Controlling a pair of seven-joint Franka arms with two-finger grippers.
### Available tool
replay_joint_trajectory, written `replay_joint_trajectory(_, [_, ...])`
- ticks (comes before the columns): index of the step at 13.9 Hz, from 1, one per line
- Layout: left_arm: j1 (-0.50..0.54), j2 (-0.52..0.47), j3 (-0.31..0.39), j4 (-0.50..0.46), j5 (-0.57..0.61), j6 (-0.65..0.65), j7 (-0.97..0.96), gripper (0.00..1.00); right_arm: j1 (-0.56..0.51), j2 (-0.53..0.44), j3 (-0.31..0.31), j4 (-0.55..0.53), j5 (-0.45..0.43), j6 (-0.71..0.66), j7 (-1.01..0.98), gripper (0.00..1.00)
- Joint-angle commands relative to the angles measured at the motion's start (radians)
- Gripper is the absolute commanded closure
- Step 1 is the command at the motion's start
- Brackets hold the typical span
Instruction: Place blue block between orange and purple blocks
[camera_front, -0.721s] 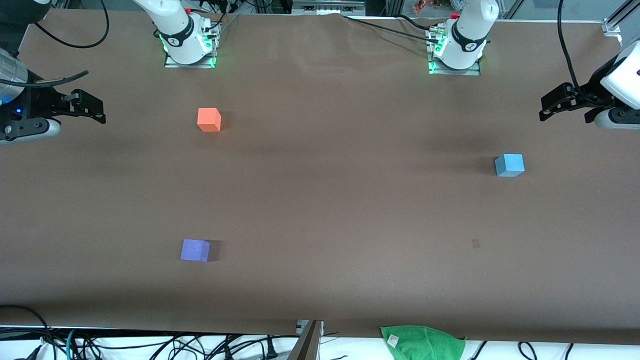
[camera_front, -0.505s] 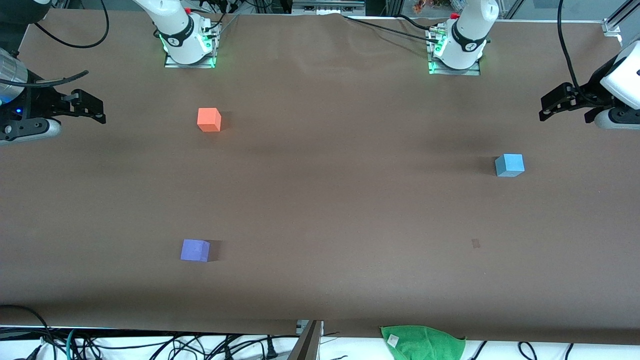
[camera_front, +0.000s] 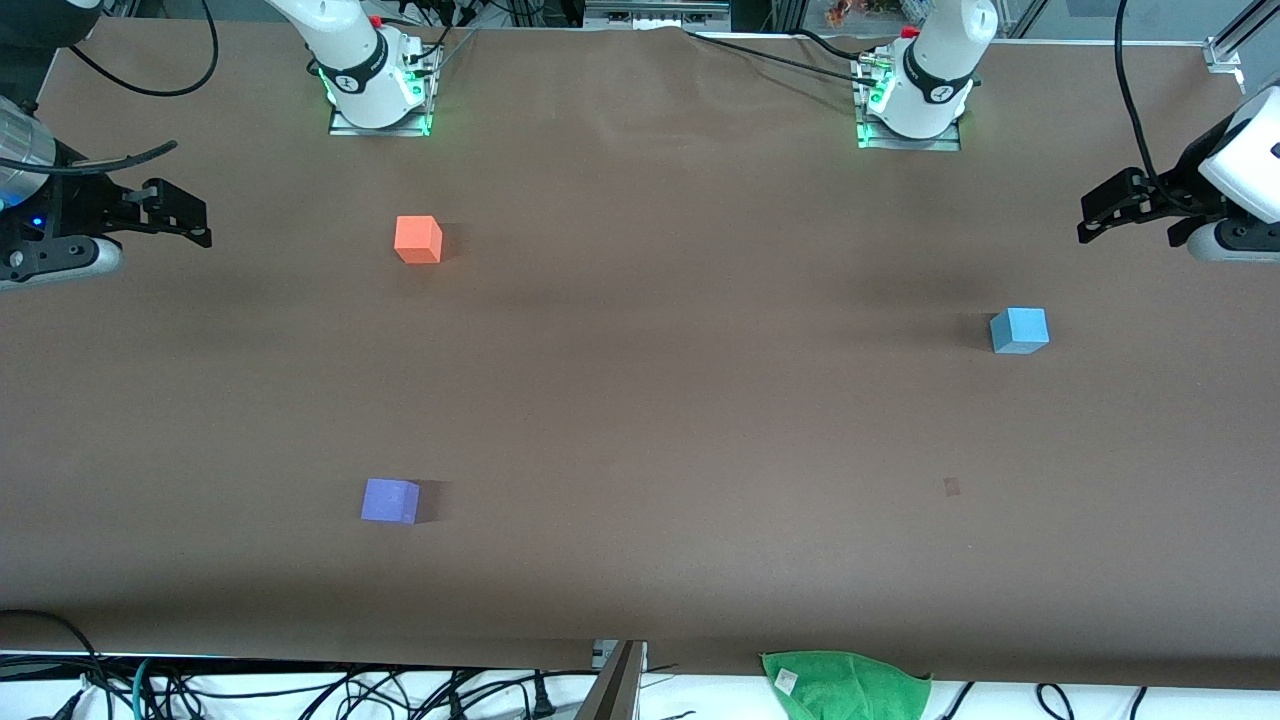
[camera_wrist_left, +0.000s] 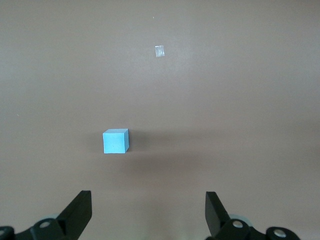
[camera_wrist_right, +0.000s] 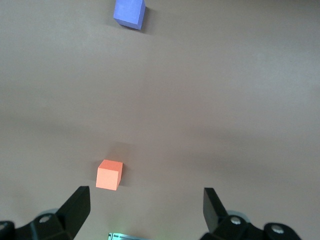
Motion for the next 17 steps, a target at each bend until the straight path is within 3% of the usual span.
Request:
replay_joint_trajectory(1, [0.002, -0.007, 0.000, 0.004, 0.003, -0.015, 0.014, 0.00, -0.004, 0.009, 0.001, 0.022, 0.015, -0.005, 0.000, 0.00])
replay_joint_trajectory(17, [0.002, -0.001, -0.006, -0.010, 0.007, -0.022, 0.012, 0.00, -0.006, 0.009, 0.001, 0.022, 0.017, -0.005, -0.001, 0.00])
